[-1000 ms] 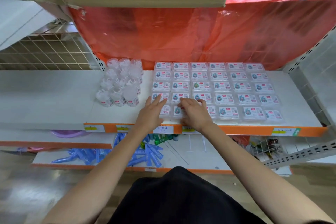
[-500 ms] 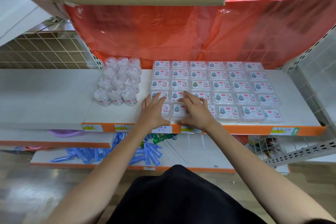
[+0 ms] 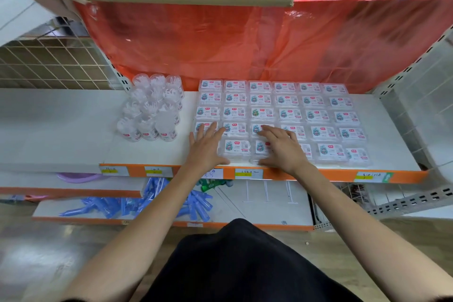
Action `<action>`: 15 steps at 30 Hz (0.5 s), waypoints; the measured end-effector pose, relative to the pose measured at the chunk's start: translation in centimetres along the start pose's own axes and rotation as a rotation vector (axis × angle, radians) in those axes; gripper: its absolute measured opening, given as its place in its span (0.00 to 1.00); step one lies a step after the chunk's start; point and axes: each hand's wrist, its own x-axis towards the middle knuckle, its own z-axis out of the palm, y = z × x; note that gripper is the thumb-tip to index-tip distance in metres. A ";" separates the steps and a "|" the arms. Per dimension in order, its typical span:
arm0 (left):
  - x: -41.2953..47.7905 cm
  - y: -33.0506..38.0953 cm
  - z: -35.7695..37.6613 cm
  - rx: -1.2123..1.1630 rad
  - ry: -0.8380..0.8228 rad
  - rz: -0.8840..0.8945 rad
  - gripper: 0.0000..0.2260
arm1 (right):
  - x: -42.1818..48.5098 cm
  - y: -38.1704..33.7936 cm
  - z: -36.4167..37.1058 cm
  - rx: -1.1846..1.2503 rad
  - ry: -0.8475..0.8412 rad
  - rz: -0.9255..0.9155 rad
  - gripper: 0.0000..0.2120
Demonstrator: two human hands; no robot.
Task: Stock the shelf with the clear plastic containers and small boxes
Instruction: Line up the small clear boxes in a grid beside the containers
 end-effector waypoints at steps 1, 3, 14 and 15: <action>0.0 0.1 0.0 -0.003 0.002 -0.004 0.46 | 0.0 0.0 0.1 0.003 -0.005 -0.007 0.41; 0.1 0.3 0.0 -0.003 0.003 -0.013 0.46 | 0.1 0.2 0.1 0.004 -0.005 -0.017 0.40; -0.1 2.0 0.0 0.029 0.078 0.050 0.49 | -1.1 1.5 0.1 0.116 0.085 -0.057 0.47; 0.0 2.8 -0.1 0.018 0.089 0.083 0.49 | -1.5 1.9 -0.1 0.115 0.128 -0.040 0.45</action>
